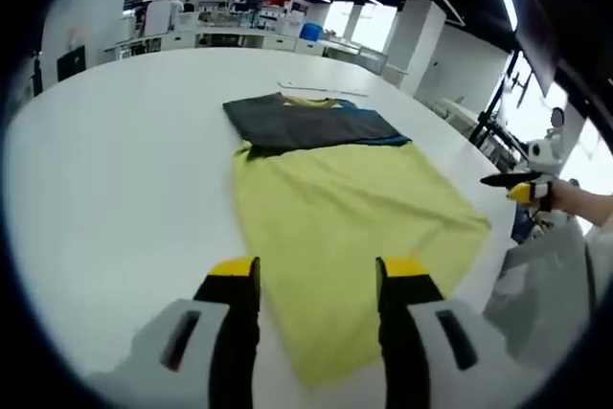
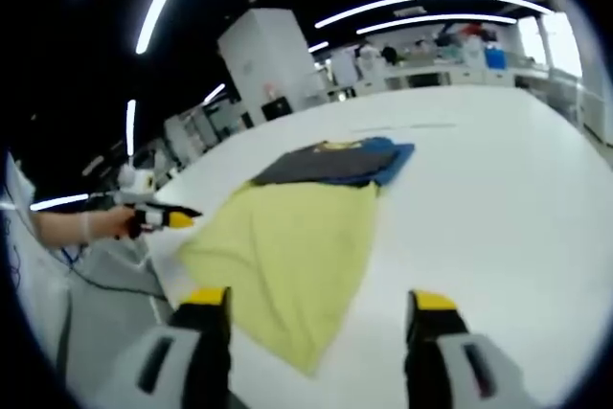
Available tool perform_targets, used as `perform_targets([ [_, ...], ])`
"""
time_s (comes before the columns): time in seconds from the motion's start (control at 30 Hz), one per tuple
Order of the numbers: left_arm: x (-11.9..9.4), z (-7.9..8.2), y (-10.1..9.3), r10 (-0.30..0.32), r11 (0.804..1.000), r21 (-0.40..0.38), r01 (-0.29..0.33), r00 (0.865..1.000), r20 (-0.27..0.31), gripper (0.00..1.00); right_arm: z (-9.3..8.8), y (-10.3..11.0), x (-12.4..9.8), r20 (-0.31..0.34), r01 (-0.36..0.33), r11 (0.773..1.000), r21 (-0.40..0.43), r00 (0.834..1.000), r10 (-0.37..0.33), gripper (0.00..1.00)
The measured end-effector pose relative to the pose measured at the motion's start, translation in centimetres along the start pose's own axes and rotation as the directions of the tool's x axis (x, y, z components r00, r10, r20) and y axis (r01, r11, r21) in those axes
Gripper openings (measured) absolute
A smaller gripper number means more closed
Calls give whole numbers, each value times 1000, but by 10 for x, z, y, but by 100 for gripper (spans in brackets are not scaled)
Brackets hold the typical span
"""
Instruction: Fold the garment on the visible template until the final outline fits inside the template.
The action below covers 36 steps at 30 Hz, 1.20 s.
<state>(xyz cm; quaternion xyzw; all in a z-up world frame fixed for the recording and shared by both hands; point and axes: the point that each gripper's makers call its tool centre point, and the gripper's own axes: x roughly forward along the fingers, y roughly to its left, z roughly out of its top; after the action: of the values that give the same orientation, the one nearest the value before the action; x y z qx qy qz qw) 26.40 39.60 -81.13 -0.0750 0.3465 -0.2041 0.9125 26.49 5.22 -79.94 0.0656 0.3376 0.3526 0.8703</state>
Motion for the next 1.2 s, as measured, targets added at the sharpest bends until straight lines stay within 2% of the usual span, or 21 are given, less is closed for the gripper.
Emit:
perform_targets([
  [0.17,-11,-15,4,10,1000,-18,-11,1000,-19,40,-18,-2,0,-47,-15,1000,24,999,16,57],
  [0.4,-21,-40,14,32,997,-63,-36,998,-56,34,-44,7,3,-163,-49,997,-59,986,39,49],
  [0.47,-24,-45,7,36,996,-74,-40,998,-47,32,-47,7,4,-166,-51,997,-60,985,40,48],
  [0.63,-30,-54,11,64,993,-95,-69,997,-51,25,-47,7,5,-162,-53,998,-28,986,48,45],
  [0.73,-34,-58,15,60,991,-114,-66,997,-52,24,-48,6,5,-170,-57,998,-33,984,51,41],
  [0.77,-36,-64,13,54,989,-136,-64,996,-75,24,-49,7,5,-174,-61,998,-32,983,55,39],
  [0.83,-35,-61,16,60,990,-129,-65,997,-49,22,-49,9,6,-178,-70,997,-22,982,65,37],
  [0.93,-37,-61,15,61,988,-138,-68,997,-53,20,-50,8,9,-174,-67,998,-13,983,63,37],
  [1.1,-37,-64,9,33,988,-152,-42,998,-61,16,-50,11,9,-172,-68,998,-5,983,67,29],
  [1.2,-36,-64,12,39,987,-152,-48,997,-62,12,-51,10,10,-167,-65,998,22,984,68,23],
])
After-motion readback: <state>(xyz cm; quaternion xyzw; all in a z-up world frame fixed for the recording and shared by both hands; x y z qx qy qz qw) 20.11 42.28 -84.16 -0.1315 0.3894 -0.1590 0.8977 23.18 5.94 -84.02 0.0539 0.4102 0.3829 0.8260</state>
